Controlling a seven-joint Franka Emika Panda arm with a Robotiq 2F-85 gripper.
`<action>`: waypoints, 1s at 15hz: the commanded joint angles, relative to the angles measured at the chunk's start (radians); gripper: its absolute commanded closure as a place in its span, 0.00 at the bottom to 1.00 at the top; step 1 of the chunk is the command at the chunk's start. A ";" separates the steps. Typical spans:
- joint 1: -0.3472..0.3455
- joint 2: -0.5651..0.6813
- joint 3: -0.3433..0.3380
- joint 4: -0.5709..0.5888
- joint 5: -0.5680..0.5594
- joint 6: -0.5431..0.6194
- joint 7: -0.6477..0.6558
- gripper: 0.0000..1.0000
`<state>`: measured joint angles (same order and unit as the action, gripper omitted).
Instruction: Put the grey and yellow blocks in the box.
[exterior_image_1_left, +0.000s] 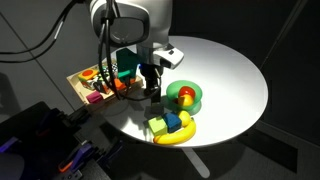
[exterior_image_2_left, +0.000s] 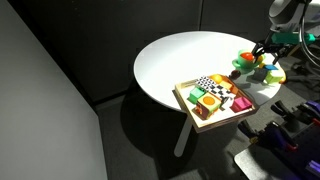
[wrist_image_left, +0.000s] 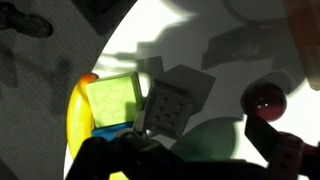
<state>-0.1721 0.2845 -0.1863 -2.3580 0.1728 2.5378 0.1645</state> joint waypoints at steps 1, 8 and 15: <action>0.015 0.022 0.002 -0.008 0.001 0.038 0.057 0.00; 0.028 0.033 -0.009 -0.032 -0.012 0.049 0.089 0.00; 0.024 0.047 -0.015 -0.051 -0.018 0.056 0.083 0.00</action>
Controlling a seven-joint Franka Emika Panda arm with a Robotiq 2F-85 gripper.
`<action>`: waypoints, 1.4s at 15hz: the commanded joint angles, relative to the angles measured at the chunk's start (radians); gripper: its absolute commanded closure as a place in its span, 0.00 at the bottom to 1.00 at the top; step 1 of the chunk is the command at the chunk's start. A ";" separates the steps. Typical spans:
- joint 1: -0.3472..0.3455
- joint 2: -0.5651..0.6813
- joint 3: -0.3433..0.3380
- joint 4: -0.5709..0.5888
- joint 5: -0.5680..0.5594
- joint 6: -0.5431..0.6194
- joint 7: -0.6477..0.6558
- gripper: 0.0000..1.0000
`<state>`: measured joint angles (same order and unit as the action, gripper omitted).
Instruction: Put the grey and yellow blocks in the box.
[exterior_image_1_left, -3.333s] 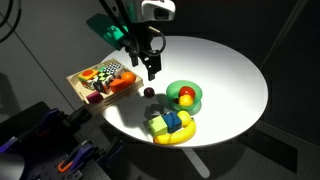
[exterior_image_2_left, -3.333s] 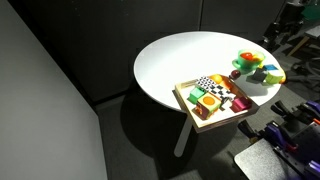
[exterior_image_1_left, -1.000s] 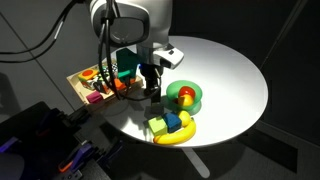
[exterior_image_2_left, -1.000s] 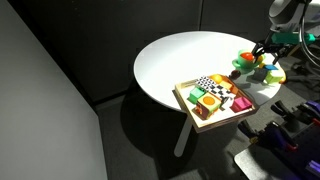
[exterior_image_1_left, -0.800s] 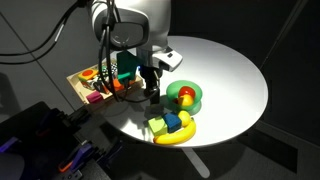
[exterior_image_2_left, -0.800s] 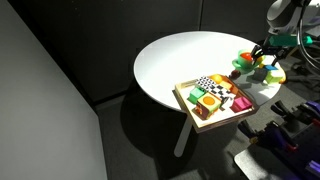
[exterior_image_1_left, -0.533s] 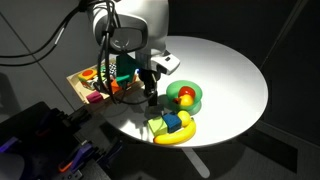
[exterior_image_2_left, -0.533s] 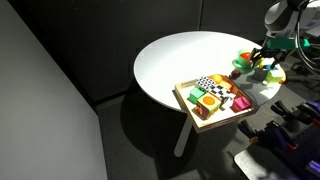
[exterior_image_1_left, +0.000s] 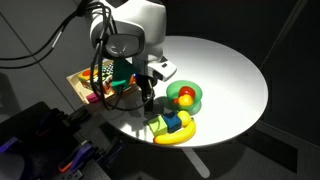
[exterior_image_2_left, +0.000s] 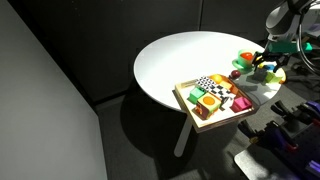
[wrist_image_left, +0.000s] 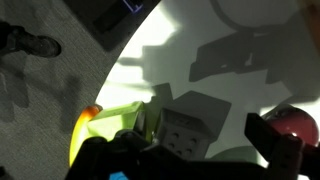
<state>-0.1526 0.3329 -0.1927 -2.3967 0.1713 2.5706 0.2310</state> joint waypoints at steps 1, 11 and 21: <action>0.003 0.004 -0.009 -0.009 -0.016 0.021 0.015 0.00; -0.005 0.044 0.000 0.013 -0.001 0.008 -0.001 0.00; -0.002 0.053 0.002 0.007 -0.002 0.000 -0.003 0.00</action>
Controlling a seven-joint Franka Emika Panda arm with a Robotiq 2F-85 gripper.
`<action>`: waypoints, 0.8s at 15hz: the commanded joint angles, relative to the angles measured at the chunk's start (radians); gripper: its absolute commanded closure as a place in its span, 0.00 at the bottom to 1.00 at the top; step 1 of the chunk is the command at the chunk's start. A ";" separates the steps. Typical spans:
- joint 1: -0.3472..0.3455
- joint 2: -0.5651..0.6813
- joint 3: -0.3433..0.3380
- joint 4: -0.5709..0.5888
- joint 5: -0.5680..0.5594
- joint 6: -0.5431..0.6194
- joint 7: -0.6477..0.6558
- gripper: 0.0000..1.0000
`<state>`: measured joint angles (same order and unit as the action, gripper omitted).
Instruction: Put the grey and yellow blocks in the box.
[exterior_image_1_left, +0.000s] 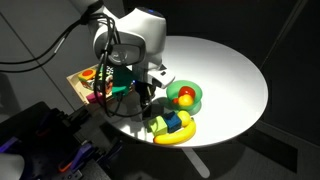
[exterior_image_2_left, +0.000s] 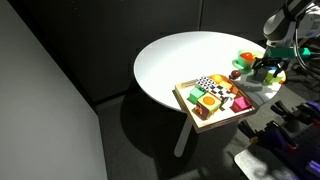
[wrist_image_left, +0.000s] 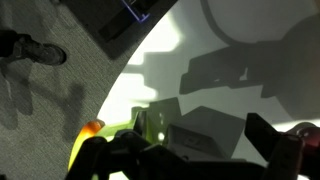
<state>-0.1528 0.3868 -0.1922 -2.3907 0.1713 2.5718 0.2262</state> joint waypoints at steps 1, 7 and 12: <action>-0.002 0.000 0.002 0.001 -0.002 -0.002 0.002 0.00; -0.001 0.003 0.008 0.002 -0.002 0.000 -0.006 0.00; -0.003 0.011 0.018 0.015 0.004 -0.003 -0.010 0.00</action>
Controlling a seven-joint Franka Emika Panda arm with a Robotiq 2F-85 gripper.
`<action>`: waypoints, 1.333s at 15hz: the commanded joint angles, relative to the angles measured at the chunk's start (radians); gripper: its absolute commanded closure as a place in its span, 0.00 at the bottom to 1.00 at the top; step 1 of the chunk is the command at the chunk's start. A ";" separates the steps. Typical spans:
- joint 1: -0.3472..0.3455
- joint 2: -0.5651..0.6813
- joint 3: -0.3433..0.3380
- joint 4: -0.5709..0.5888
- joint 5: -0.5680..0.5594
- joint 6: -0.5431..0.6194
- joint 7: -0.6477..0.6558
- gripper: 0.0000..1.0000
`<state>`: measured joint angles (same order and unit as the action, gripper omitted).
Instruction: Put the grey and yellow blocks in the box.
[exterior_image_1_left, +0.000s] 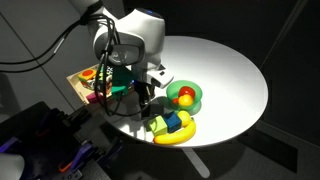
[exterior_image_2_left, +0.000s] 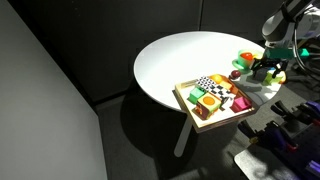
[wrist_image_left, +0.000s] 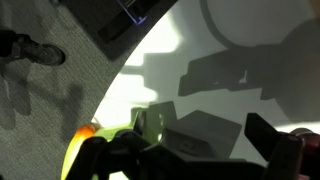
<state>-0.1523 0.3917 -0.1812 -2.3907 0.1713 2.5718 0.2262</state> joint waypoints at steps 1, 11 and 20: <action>-0.005 0.011 0.009 0.020 0.005 -0.004 -0.012 0.00; -0.012 0.067 0.018 0.072 0.011 -0.016 -0.018 0.00; -0.023 0.092 0.019 0.114 0.016 -0.025 -0.022 0.00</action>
<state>-0.1573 0.4740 -0.1718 -2.3105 0.1713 2.5704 0.2261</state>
